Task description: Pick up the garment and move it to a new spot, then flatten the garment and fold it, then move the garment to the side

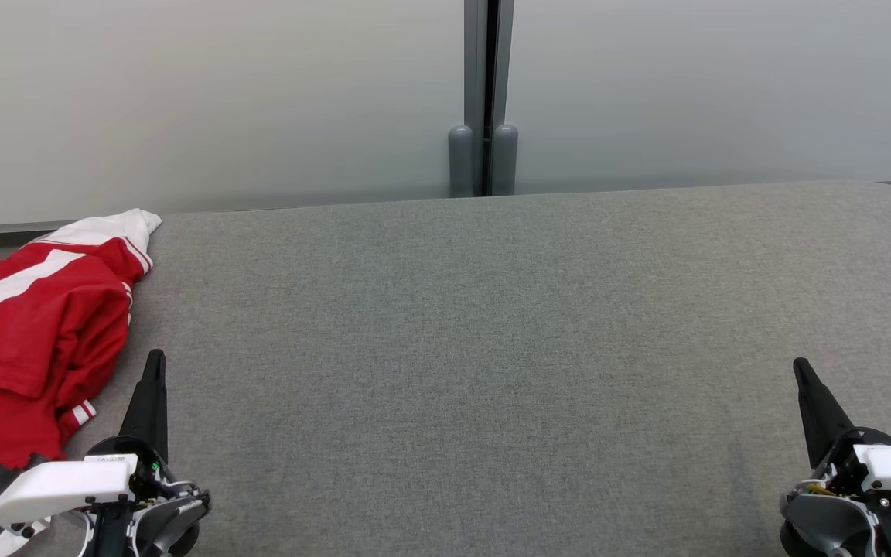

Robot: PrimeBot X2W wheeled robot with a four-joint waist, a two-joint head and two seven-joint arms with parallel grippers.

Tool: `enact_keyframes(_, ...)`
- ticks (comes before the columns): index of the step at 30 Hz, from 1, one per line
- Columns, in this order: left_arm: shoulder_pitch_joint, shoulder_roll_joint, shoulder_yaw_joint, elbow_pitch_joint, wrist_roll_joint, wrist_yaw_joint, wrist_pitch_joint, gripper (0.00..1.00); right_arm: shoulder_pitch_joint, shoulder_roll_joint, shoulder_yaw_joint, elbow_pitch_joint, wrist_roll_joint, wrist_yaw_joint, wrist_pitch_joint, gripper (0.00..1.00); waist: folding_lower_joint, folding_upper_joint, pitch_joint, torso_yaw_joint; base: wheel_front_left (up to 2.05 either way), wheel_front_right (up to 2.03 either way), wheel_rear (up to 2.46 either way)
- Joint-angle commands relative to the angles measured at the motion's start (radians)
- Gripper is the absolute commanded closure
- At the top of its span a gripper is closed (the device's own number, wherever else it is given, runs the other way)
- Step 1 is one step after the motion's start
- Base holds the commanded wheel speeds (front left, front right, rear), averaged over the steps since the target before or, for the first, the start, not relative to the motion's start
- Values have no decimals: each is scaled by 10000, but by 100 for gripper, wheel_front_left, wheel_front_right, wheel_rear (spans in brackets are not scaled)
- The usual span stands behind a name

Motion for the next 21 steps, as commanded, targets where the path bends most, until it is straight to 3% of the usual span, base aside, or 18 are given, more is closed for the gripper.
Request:
enact_keyframes(1,-114,55,36,-28,-13,-35,26,100,-42,-43,-1,20,24,4,23,100,0,0,0,0,0,0,0)
enact_keyframes(21,-114,56,36,-28,-13,-35,26,100,-42,-43,-1,20,24,4,23,100,0,0,0,0,0,0,0)
